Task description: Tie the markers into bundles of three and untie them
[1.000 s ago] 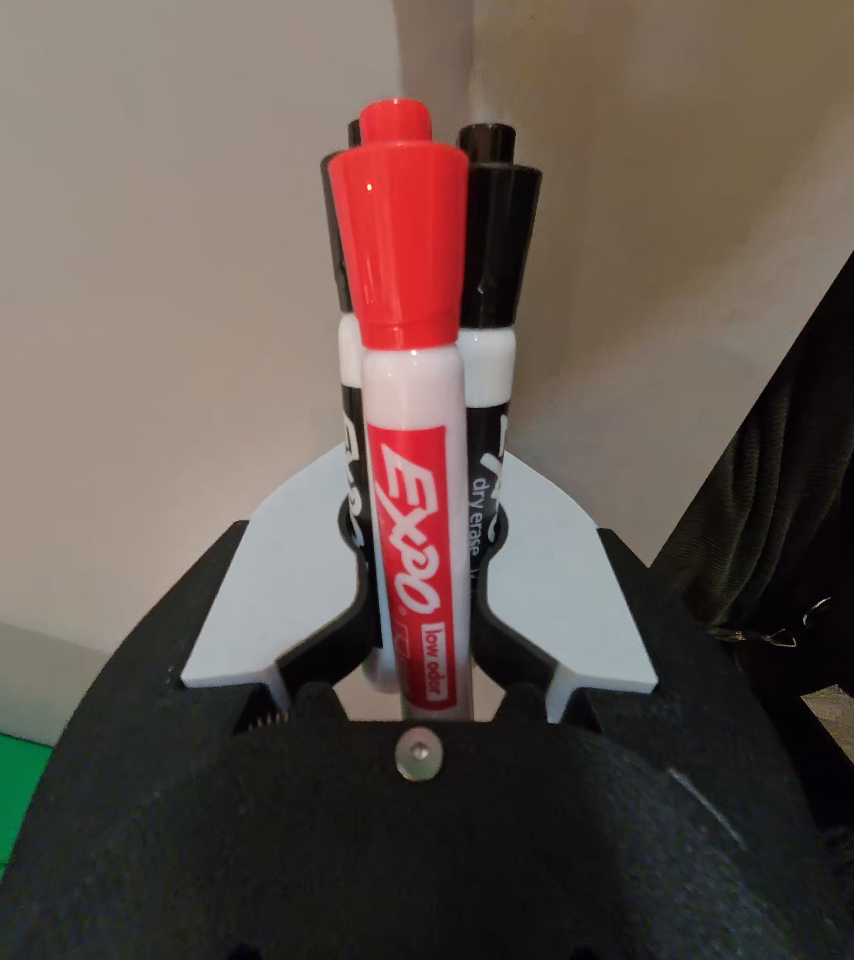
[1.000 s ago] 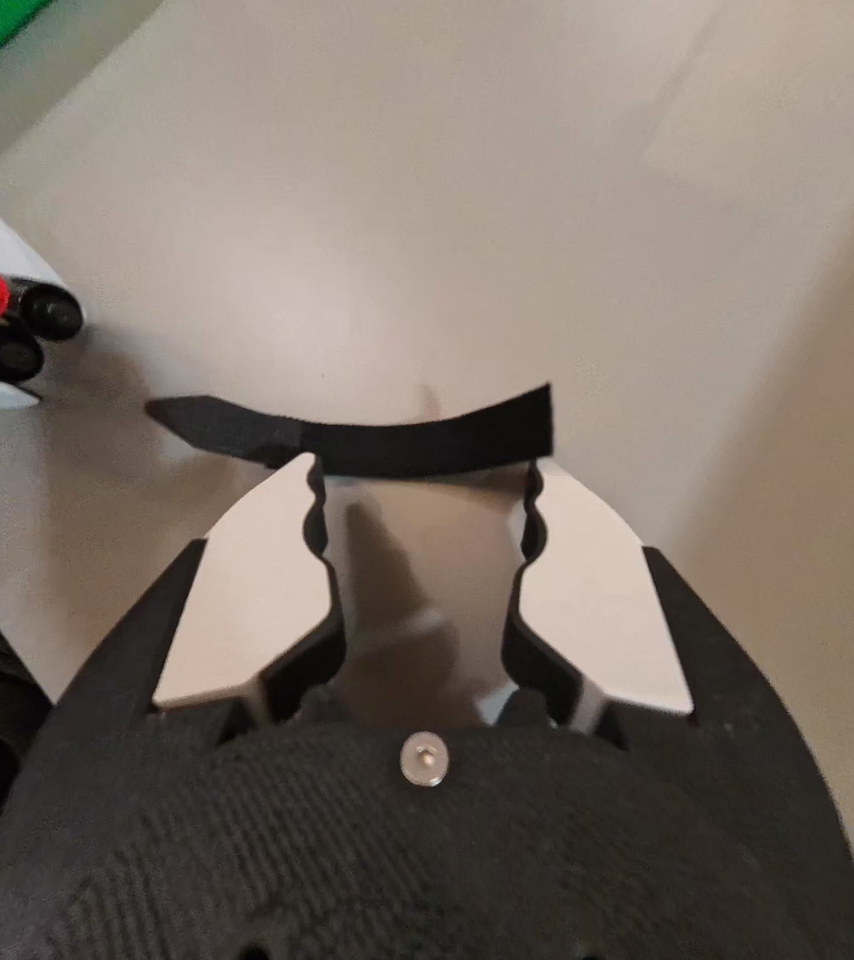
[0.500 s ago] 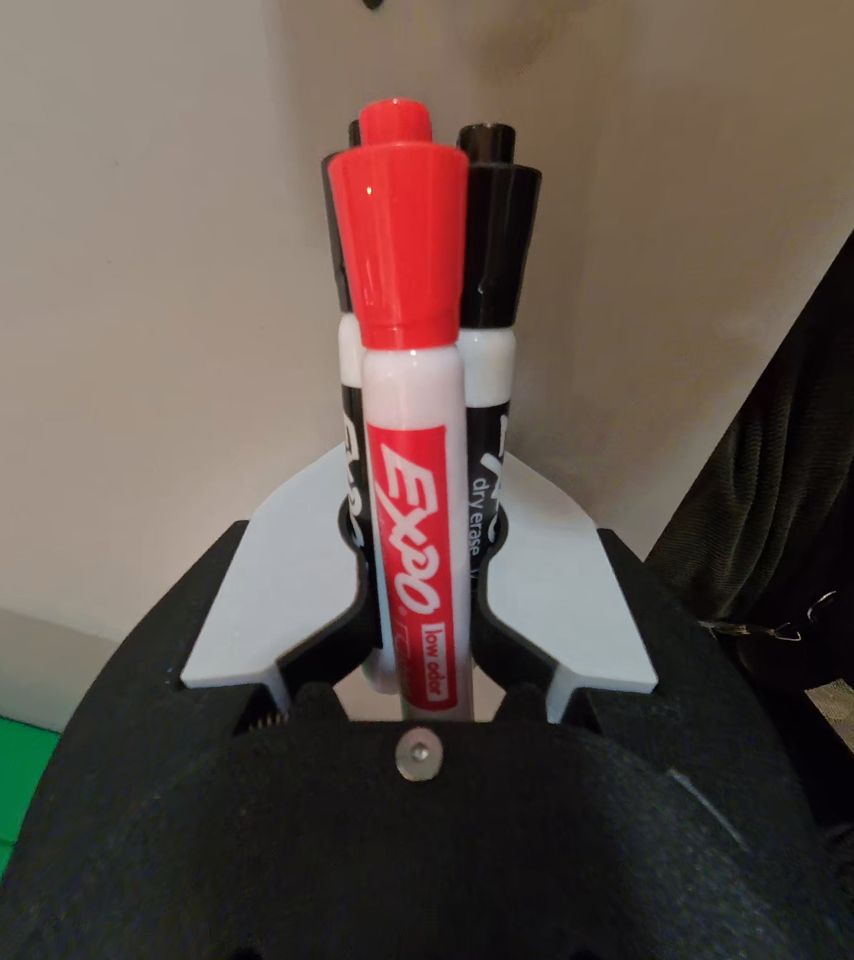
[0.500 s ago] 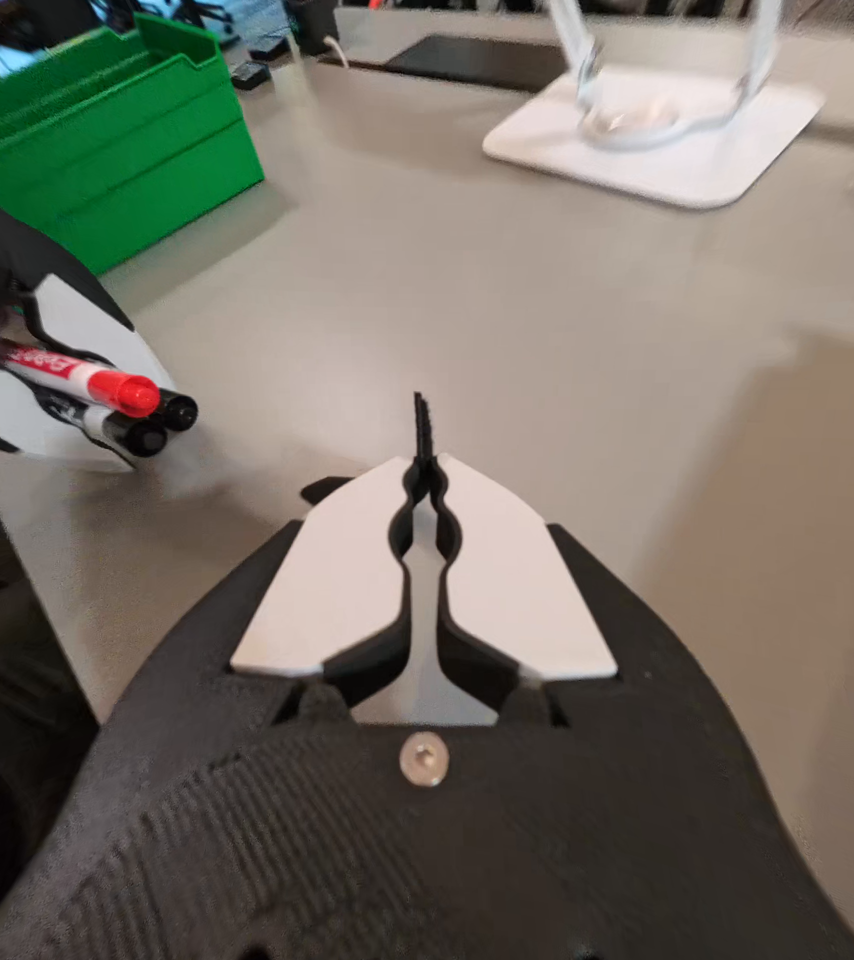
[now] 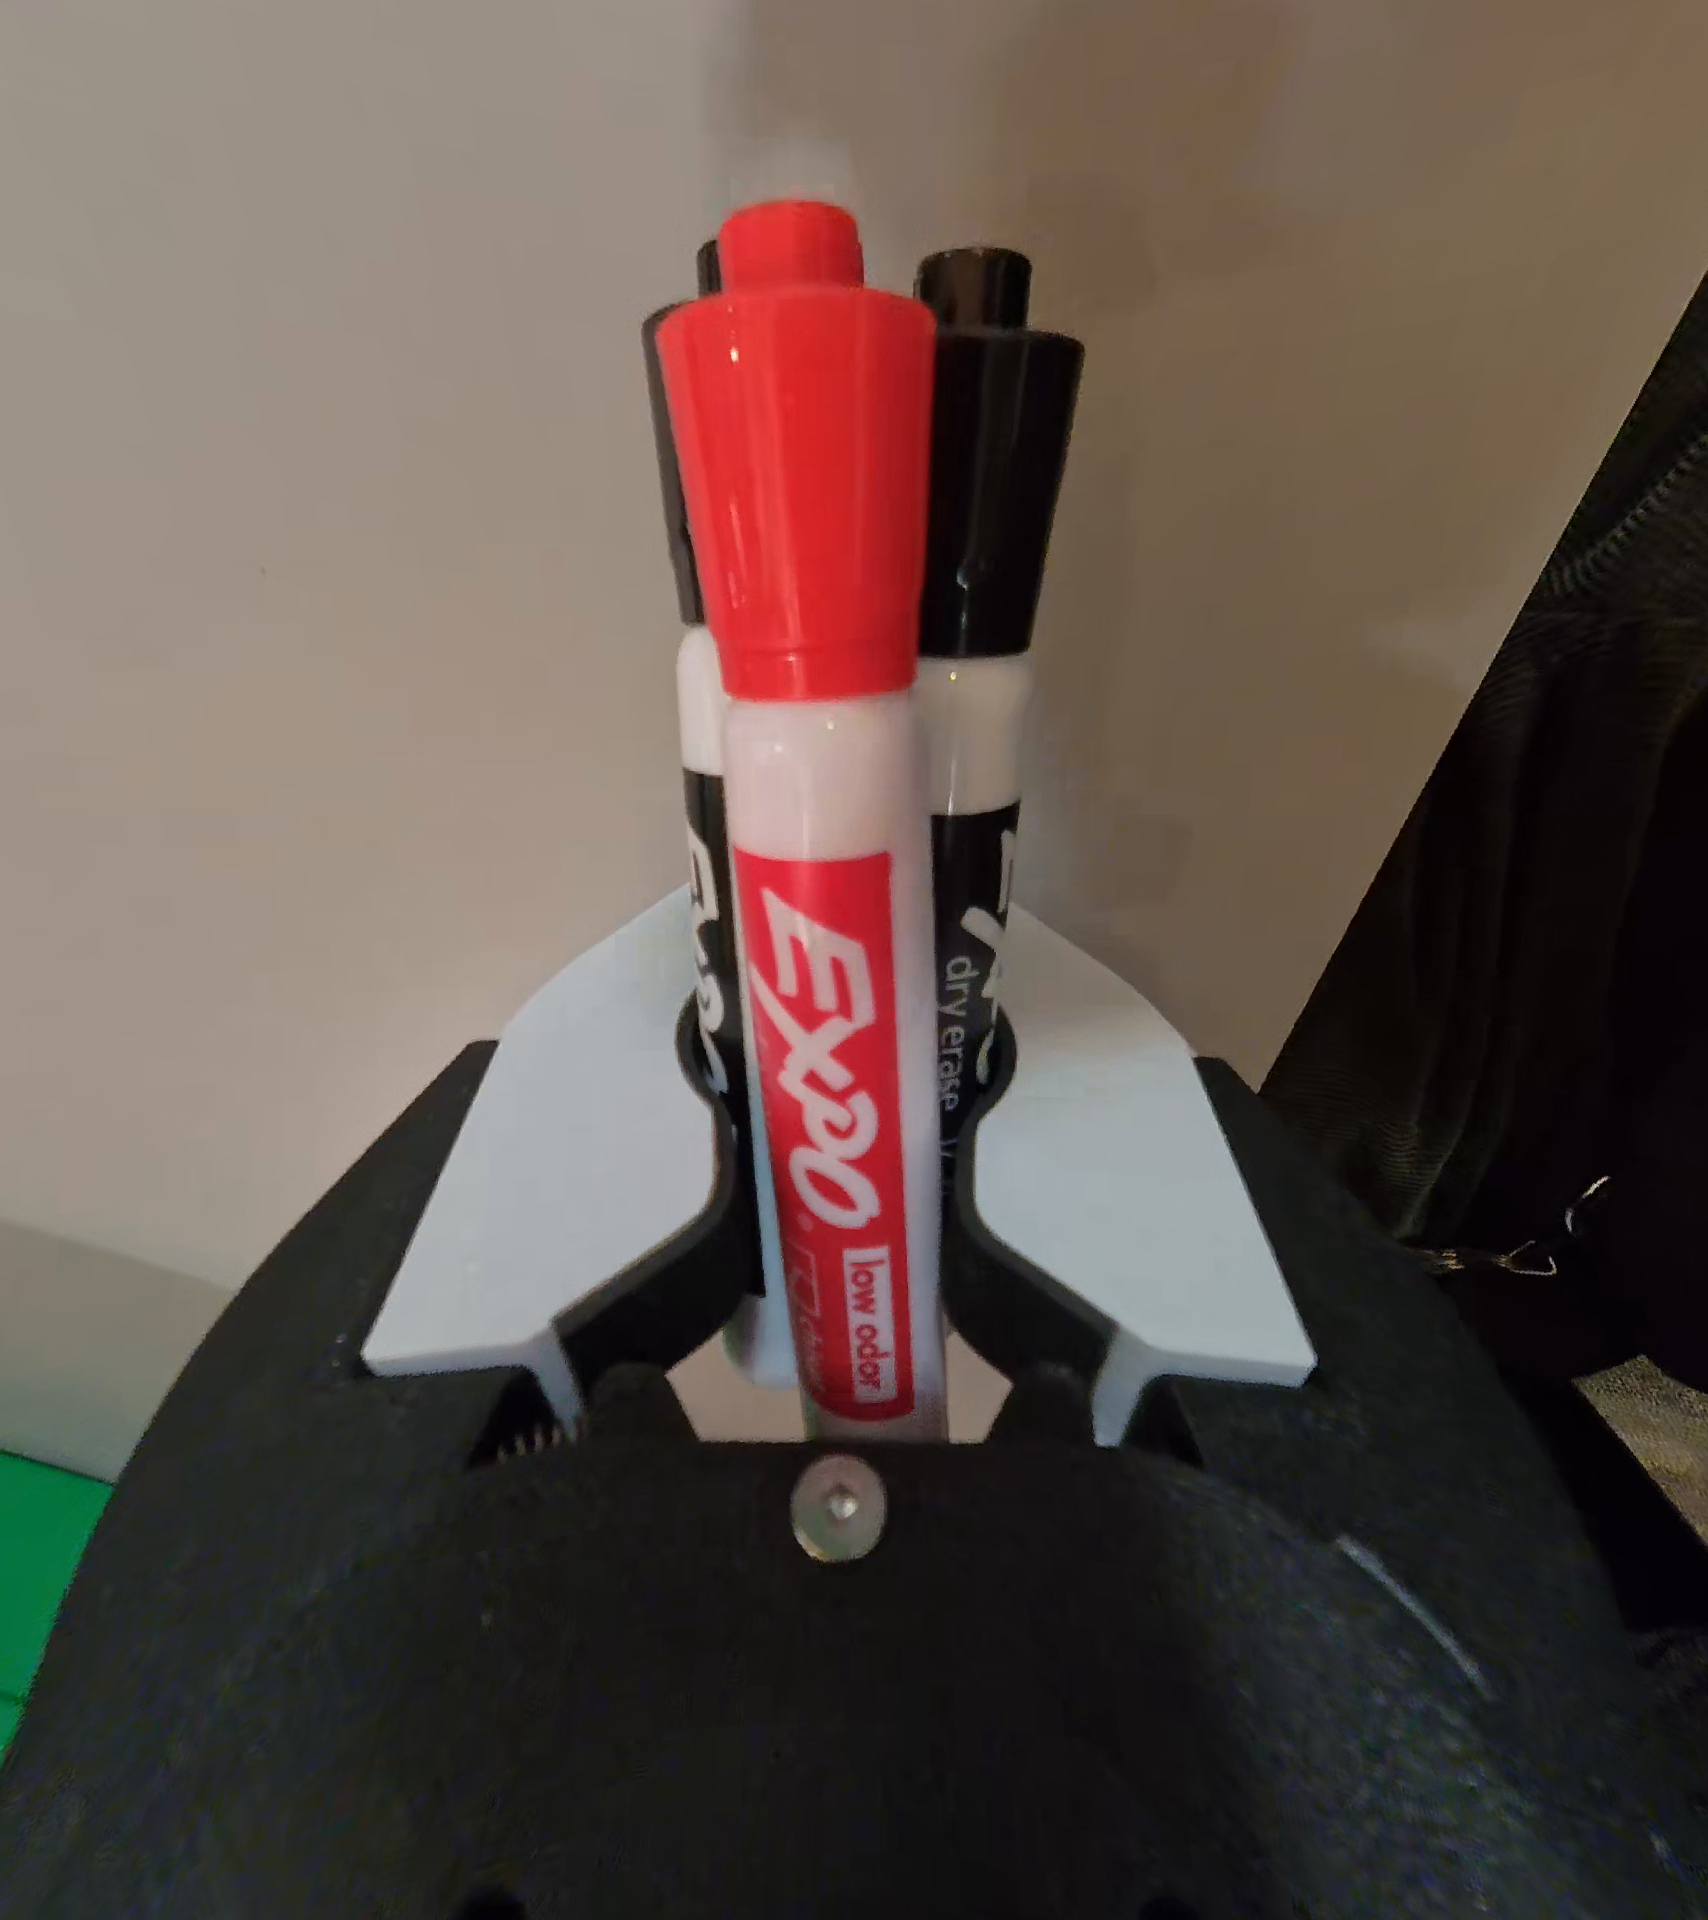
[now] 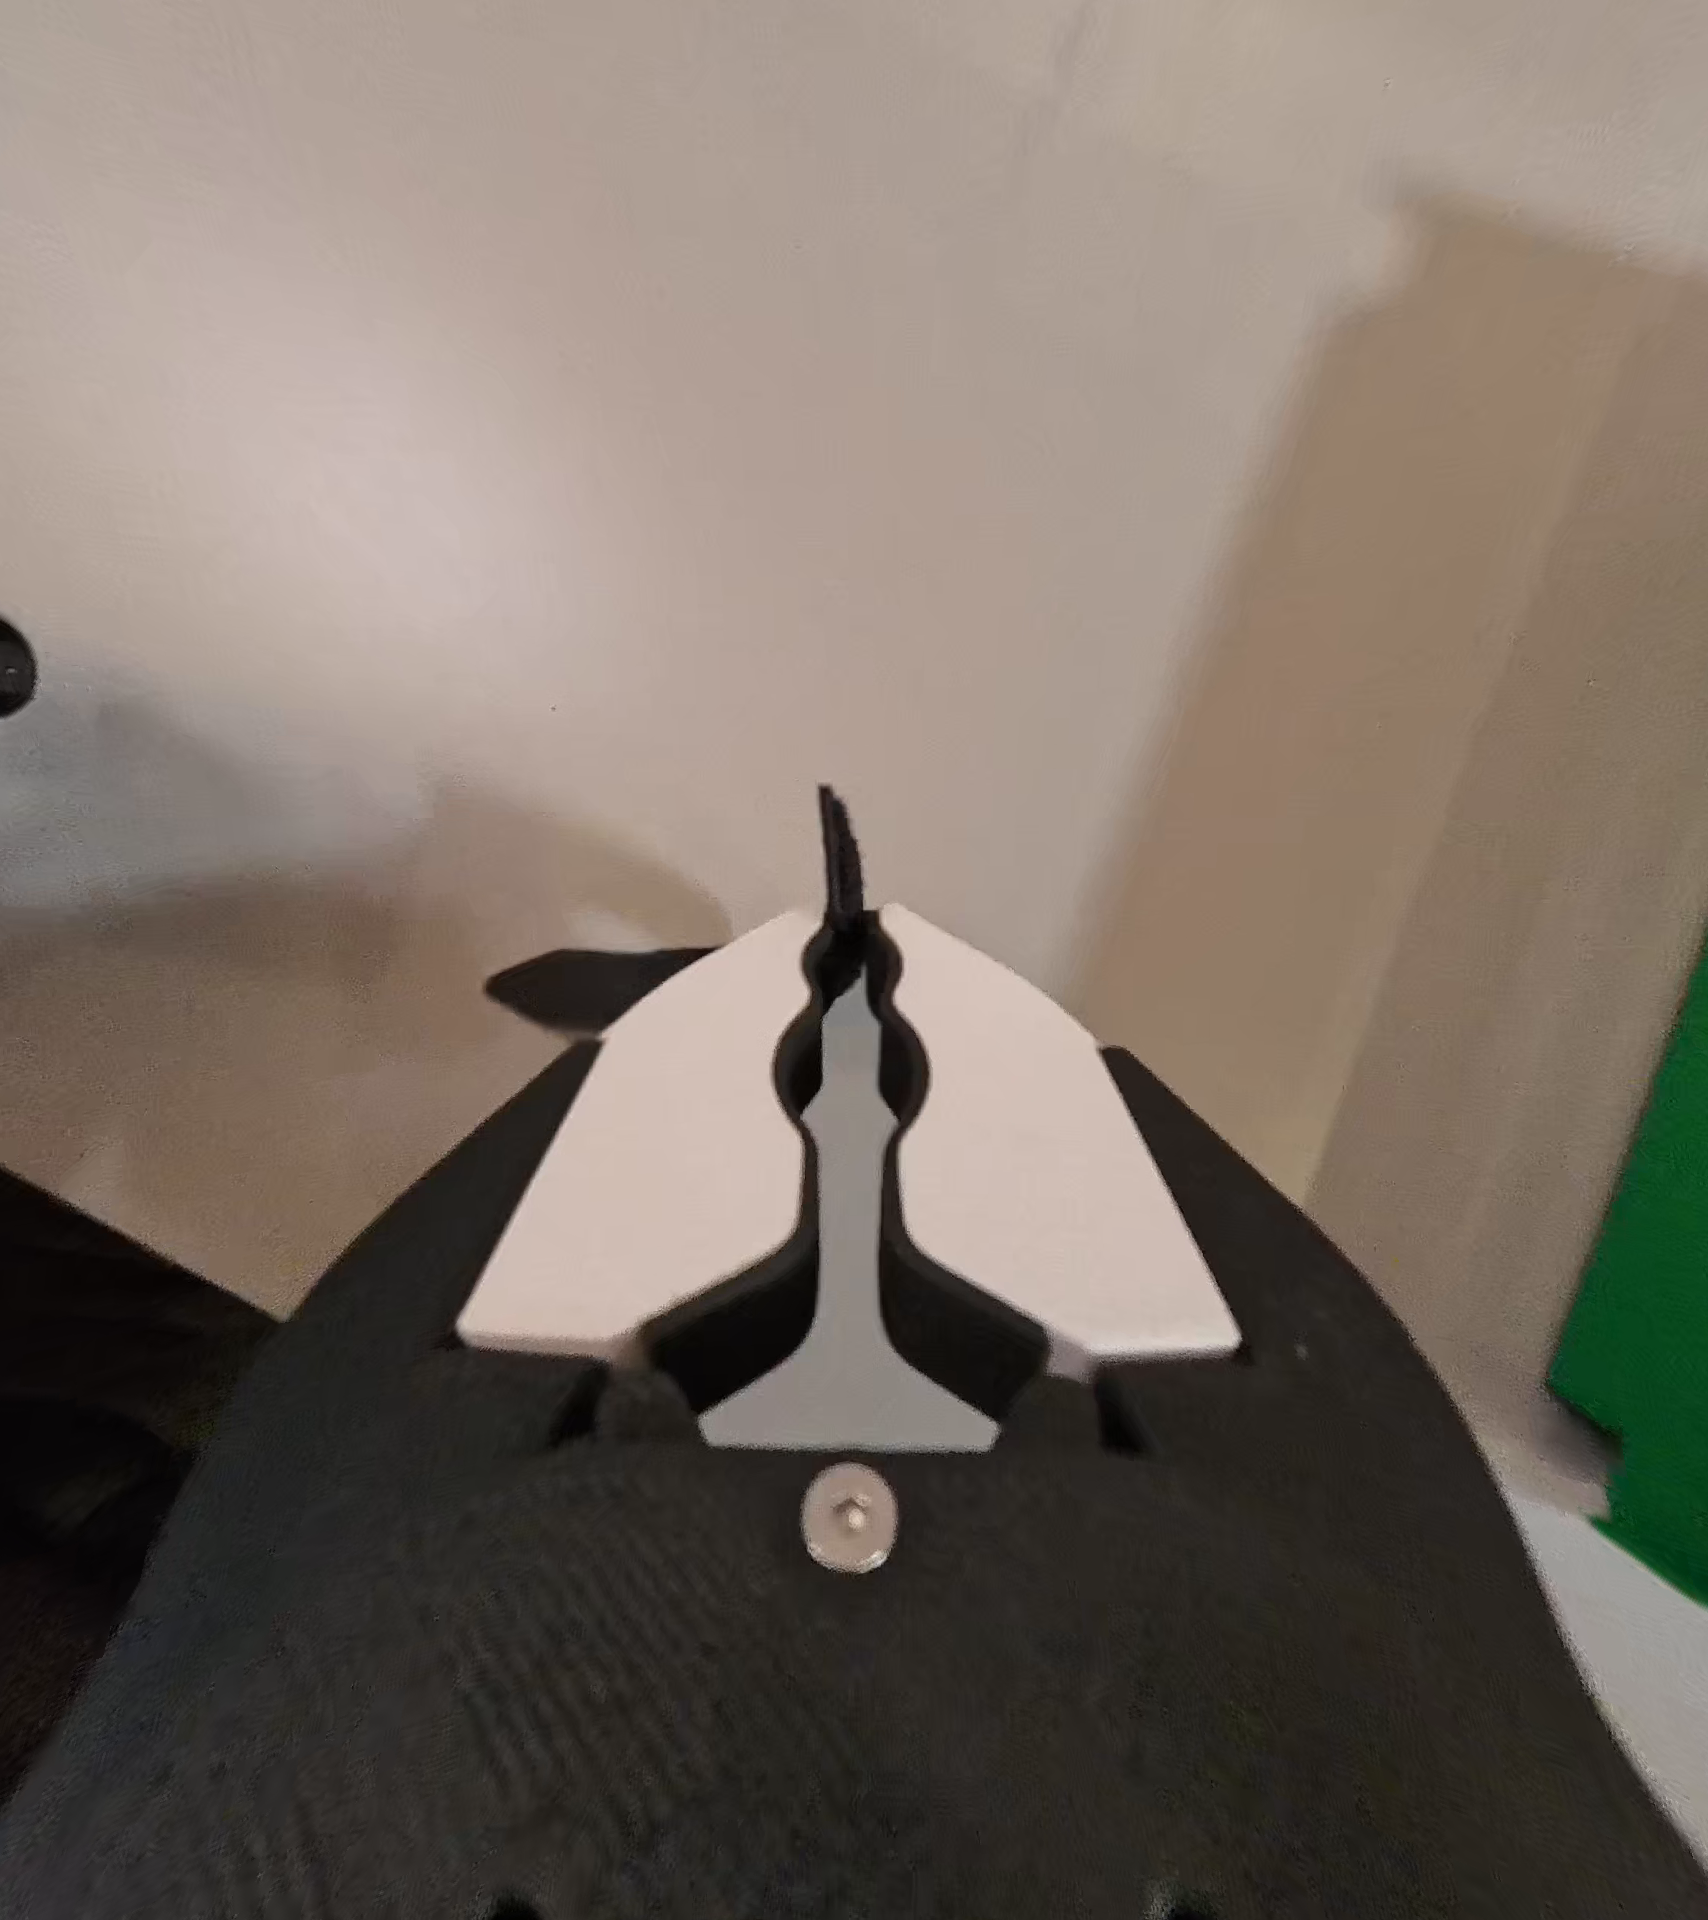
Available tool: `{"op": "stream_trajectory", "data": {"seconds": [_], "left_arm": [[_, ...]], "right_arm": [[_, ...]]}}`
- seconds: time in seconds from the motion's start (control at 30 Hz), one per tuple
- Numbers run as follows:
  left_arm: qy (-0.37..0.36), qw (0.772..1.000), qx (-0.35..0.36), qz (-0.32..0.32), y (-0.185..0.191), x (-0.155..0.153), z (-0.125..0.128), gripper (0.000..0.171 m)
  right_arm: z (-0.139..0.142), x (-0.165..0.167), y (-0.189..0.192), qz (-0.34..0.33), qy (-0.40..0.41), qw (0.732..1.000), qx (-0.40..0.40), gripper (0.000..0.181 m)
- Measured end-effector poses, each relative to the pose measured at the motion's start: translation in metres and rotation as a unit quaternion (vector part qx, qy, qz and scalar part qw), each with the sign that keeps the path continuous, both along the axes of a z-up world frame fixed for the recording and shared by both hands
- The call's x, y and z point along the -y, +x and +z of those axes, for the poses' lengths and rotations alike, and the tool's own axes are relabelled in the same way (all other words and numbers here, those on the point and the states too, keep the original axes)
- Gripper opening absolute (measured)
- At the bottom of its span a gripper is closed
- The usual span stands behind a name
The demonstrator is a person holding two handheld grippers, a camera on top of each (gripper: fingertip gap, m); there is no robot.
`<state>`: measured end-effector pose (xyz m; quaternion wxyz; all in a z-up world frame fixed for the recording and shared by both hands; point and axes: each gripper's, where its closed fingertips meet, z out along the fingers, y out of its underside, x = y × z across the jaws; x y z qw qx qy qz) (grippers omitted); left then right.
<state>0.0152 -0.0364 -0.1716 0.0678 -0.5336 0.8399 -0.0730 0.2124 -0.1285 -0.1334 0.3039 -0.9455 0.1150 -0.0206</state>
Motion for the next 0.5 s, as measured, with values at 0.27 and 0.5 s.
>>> {"op": "stream_trajectory", "data": {"seconds": [0.27,0.5], "left_arm": [[0.004,1.0,-0.001,-0.001,0.0,0.001,0.0,0.043],[0.009,1.0,-0.006,0.002,-0.003,-0.003,-0.003,0.043]], "right_arm": [[-0.014,-0.021,-0.016,0.044,-0.001,0.999,-0.004,0.055],[0.026,-0.016,-0.025,0.125,0.126,0.984,0.01,0.05]]}}
